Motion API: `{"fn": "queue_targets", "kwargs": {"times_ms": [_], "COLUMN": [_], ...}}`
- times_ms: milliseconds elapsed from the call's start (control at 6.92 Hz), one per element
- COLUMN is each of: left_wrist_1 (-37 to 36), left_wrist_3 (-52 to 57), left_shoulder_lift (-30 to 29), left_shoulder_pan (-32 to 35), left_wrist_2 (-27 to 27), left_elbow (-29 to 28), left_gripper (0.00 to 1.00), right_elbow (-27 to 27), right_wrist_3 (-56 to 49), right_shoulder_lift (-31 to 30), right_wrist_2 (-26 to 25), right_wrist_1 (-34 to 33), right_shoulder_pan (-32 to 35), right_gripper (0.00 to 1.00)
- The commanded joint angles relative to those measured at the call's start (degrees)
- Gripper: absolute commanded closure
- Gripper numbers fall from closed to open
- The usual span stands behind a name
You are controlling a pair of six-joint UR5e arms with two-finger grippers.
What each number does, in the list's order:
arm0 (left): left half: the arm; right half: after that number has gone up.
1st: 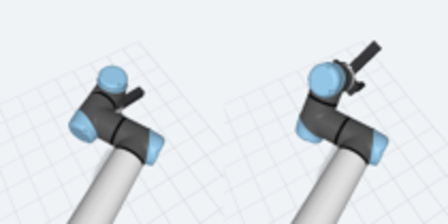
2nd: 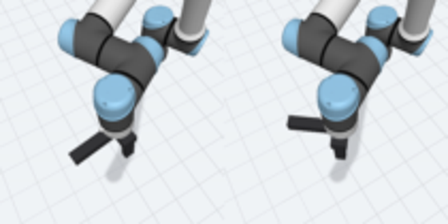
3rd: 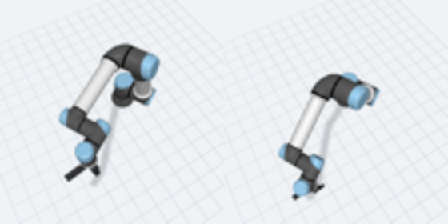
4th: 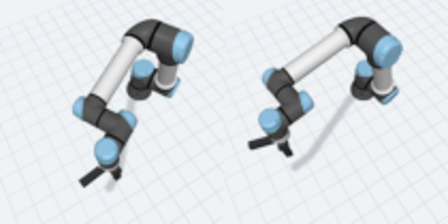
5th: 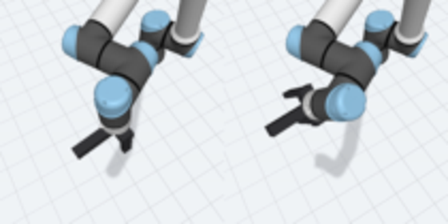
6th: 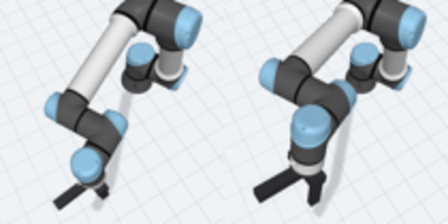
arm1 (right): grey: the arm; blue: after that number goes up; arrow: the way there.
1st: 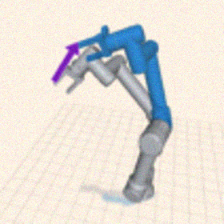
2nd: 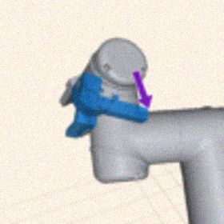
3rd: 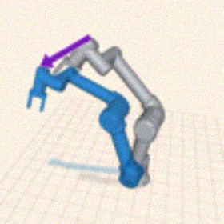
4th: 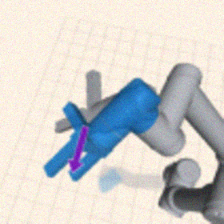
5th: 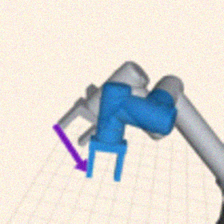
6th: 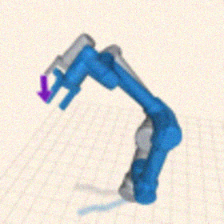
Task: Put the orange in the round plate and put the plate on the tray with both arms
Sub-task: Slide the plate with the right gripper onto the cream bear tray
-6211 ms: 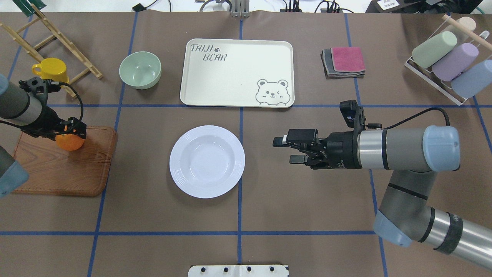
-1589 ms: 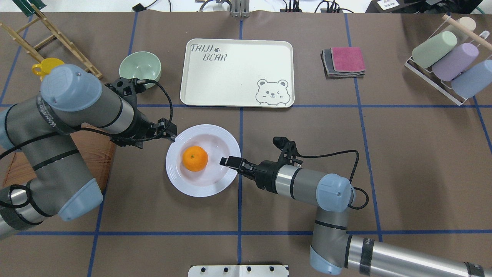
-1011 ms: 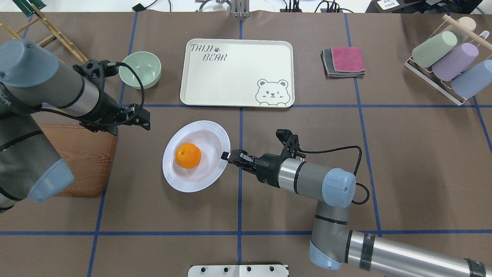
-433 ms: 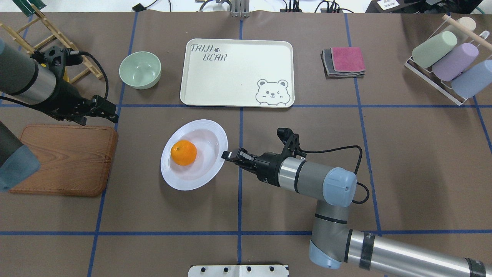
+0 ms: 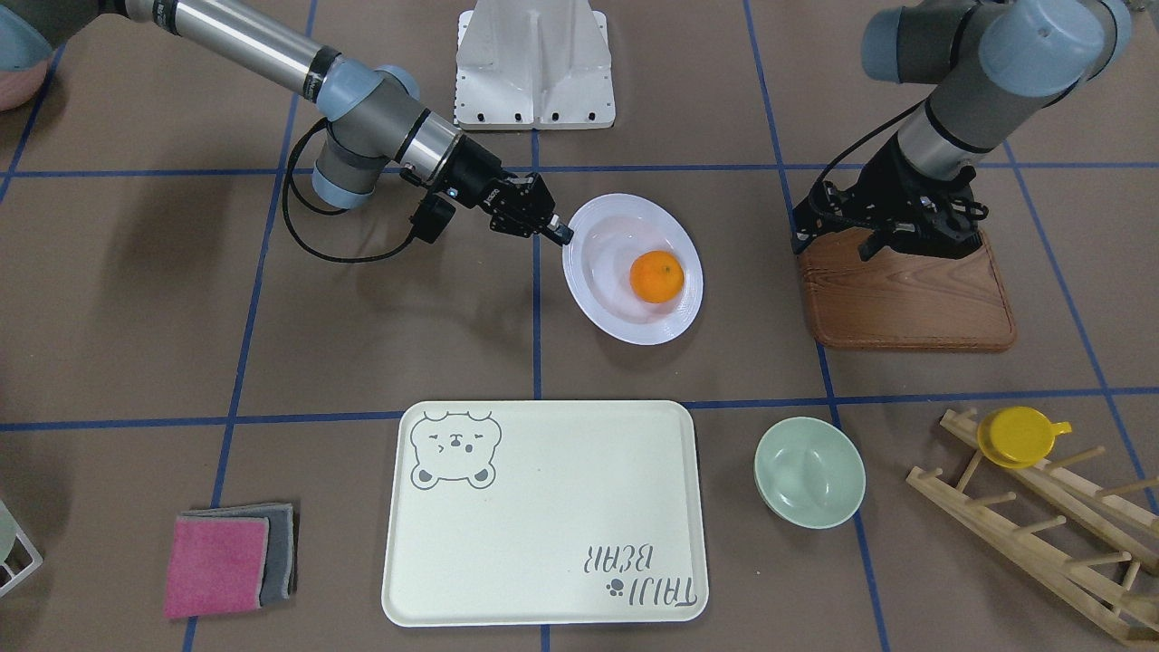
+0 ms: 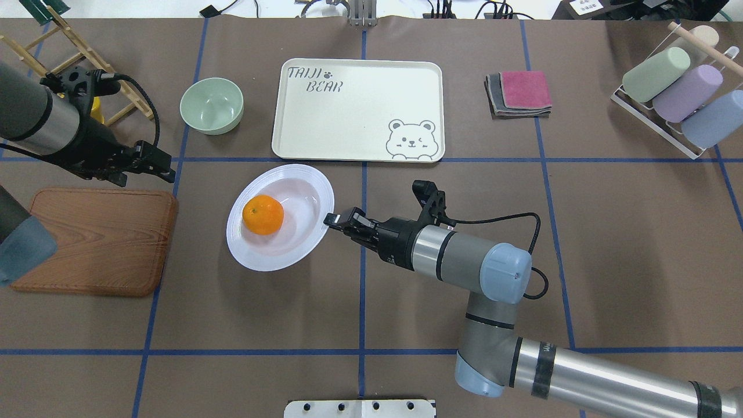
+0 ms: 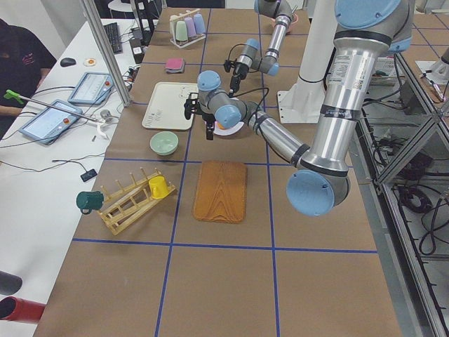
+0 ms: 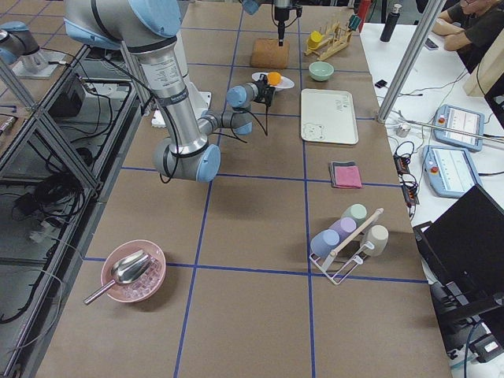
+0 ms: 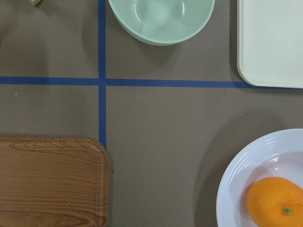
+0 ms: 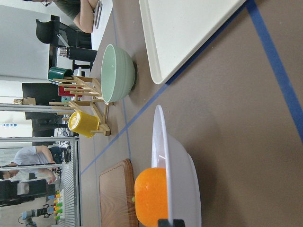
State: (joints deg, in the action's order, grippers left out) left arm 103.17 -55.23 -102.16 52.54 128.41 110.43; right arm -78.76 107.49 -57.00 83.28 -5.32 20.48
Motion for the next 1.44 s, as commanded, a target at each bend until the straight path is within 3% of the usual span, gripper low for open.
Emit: {"fn": "queue_targets", "kwargs": {"times_ms": [0, 289, 578, 867, 1011, 1156, 1300], "left_wrist_1": [-0.1, -0.1, -0.1, -0.1, -0.1, -0.1, -0.1], "left_wrist_3": [7.7, 17.3, 18.1, 18.1, 18.1, 18.2, 18.2], "left_shoulder_lift": [2.9, 4.7, 4.7, 4.8, 4.8, 4.8, 4.8], "left_shoulder_pan": [2.9, 7.0, 7.5, 7.8, 7.8, 7.8, 7.8], "left_wrist_2": [-0.1, -0.2, -0.3, -0.2, -0.3, -0.4, -0.4], "left_elbow": [-0.2, -2.7, -3.0, -3.0, -3.0, -3.1, -3.2], "left_gripper": [0.02, 0.02, 0.02, 0.02, 0.02, 0.02, 0.02], "right_elbow": [1.4, 7.1, 7.1, 8.2, 8.0, 7.7, 6.6], "right_wrist_3": [8.7, 12.8, 15.7, 15.6, 15.5, 14.1, 8.7], "right_shoulder_lift": [1.3, 3.3, 6.4, 6.5, 6.5, 6.5, 6.3], "right_wrist_2": [-7.4, -19.9, -24.2, -24.6, -24.7, -24.1, -20.3], "right_wrist_1": [-0.2, -4.7, -18.1, -23.2, -25.6, -25.7, -26.0], "right_shoulder_pan": [5.1, 5.5, 5.6, 5.6, 5.7, 6.1, 6.8], "right_gripper": [1.0, 1.0, 1.0, 0.91, 0.63, 0.01, 0.0]}}
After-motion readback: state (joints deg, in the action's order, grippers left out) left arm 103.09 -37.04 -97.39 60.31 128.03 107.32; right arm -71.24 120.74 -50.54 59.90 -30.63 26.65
